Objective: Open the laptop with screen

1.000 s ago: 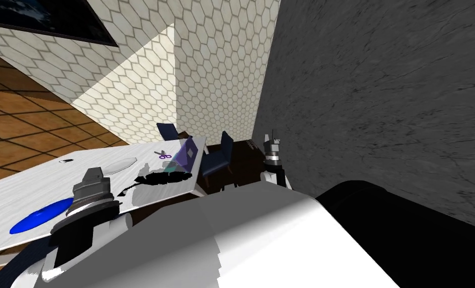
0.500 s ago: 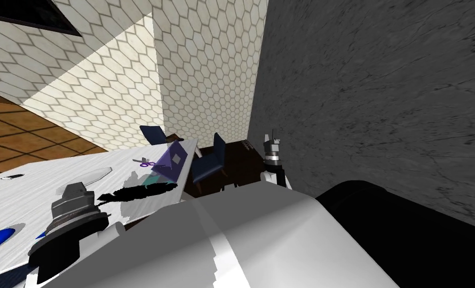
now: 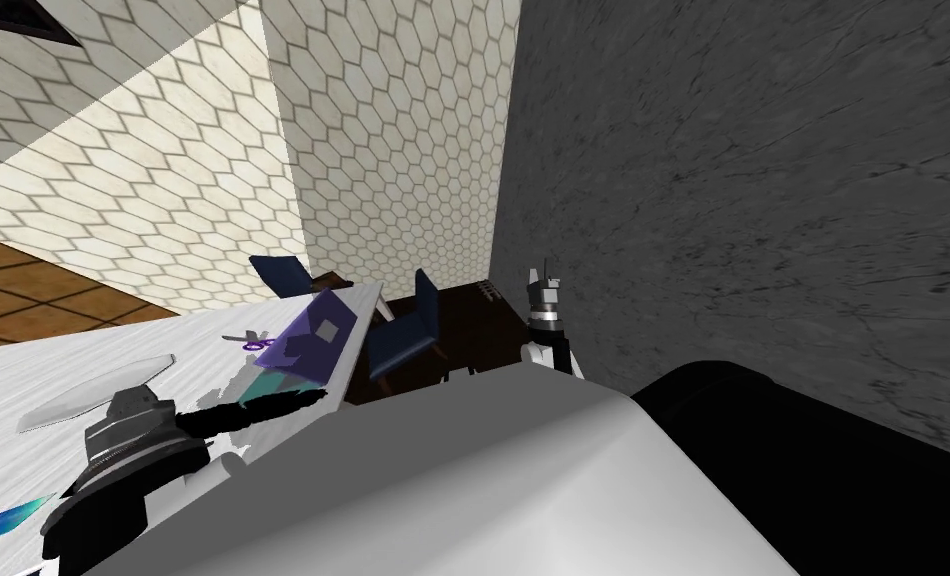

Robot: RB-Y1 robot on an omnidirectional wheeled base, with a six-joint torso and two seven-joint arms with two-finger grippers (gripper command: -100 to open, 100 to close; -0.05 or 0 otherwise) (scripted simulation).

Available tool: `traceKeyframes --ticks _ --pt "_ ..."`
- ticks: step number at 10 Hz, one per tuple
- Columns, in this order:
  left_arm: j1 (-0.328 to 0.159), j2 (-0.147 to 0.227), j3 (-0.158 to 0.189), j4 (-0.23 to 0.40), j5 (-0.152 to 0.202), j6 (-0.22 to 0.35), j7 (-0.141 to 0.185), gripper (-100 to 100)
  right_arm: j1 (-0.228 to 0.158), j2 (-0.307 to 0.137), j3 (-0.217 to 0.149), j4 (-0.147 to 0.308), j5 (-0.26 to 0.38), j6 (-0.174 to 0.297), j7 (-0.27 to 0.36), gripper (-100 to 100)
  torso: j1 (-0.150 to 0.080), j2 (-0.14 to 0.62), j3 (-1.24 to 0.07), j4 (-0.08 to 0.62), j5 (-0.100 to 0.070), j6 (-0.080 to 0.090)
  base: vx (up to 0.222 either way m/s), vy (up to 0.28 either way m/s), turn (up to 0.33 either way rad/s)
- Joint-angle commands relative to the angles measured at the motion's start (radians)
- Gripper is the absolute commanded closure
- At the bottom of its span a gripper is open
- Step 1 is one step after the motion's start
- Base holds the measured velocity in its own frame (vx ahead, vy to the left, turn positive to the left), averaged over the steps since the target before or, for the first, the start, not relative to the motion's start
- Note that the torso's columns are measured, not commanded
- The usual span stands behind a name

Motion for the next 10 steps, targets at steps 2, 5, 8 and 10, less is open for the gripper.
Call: traceKeyframes --ticks 2,5,8,10 --pt "-0.021 -0.016 0.041 0.074 0.070 0.032 -0.066 -100 0.000 0.000 0.000 0.000 0.000 0.000 0.000 0 -0.005 -0.004 -0.003 -0.001 -0.002 0.000 0.137 -0.153 -0.111" --pt "-0.037 -0.041 0.069 0.125 0.125 0.053 -0.111 -100 0.000 0.000 0.000 0.000 0.000 0.000 0.000 0 0.000 0.000 0.000 0.000 0.000 0.000 0.137 -0.131 -0.089" --pt "-0.026 -0.042 0.063 0.101 0.117 0.055 -0.102 100 0.000 0.000 0.000 0.000 0.000 0.000 0.000 0 0.003 0.003 0.002 0.001 0.001 0.000 0.025 -0.023 -0.001" --pt "0.007 0.005 0.047 0.118 0.116 0.076 -0.030 100 0.000 0.000 0.000 0.000 0.000 0.000 0.000 0 0.002 -0.002 -0.001 0.000 0.001 0.000 0.003 -0.006 -0.042"
